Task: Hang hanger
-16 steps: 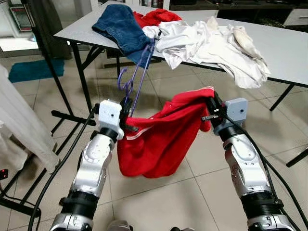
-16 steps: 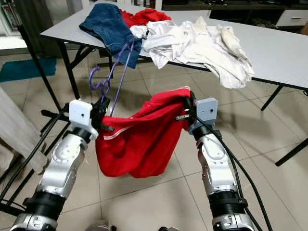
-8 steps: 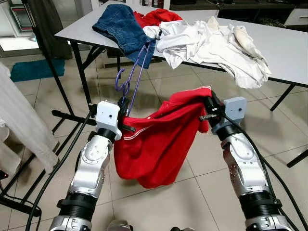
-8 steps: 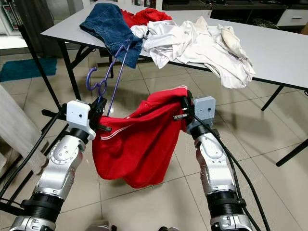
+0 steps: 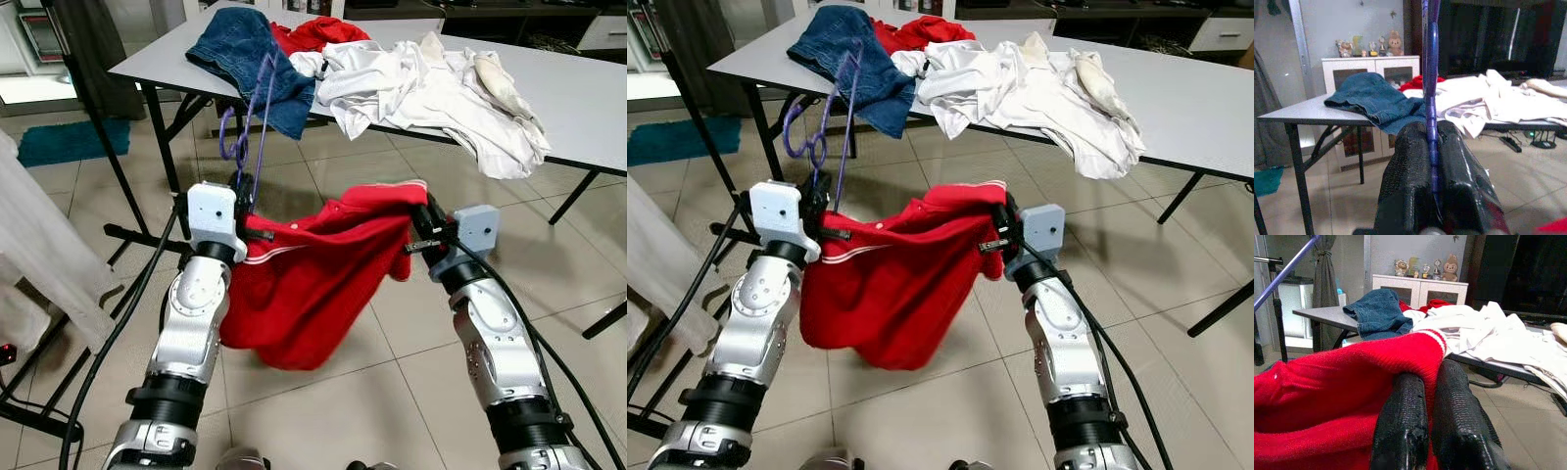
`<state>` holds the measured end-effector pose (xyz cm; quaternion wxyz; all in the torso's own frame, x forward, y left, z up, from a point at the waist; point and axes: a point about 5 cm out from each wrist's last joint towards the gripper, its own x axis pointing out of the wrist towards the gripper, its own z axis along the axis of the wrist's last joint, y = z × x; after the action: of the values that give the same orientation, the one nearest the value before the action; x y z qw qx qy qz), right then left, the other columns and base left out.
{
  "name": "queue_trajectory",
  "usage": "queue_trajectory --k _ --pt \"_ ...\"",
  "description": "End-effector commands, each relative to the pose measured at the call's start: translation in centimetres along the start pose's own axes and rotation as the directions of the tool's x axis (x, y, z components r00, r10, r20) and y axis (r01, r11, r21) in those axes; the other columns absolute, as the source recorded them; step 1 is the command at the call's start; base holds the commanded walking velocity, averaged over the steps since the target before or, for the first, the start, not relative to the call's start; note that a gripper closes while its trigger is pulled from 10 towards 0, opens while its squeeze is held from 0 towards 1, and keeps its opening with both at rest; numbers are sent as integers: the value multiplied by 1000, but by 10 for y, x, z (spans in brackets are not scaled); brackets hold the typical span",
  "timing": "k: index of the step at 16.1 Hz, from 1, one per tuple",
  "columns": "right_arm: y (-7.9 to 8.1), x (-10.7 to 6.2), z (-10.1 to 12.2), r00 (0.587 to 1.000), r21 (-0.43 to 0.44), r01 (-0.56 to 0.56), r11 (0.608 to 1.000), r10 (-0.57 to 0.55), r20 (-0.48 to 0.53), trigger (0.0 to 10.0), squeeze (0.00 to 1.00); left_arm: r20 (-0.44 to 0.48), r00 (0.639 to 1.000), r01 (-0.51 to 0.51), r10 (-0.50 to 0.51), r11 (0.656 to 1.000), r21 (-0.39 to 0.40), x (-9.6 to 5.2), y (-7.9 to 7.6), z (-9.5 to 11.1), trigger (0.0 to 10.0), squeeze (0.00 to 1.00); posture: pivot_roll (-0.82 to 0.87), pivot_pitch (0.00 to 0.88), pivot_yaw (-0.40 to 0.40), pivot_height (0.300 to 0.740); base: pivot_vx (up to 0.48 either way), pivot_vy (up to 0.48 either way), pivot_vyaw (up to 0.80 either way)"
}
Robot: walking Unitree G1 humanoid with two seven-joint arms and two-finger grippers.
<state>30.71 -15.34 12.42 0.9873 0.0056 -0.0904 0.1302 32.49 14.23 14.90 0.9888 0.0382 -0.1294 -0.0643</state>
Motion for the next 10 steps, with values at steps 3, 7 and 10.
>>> queue_trajectory --k 3,7,10 --pt "-6 4 18 995 1 46 999 -46 83 0 0 41 999 -21 21 1000 -19 7 2 9 10000 0 228 21 -20 740 0 0 0" --pt "-6 6 20 994 0 56 998 -55 91 0 0 20 1000 -15 16 999 -35 6 1 7 10000 0 231 20 -20 740 0 0 0" --pt "-6 10 23 993 0 54 999 -54 101 0 0 30 999 -9 10 1000 -30 8 1 9 10000 0 236 16 -20 740 181 0 0"
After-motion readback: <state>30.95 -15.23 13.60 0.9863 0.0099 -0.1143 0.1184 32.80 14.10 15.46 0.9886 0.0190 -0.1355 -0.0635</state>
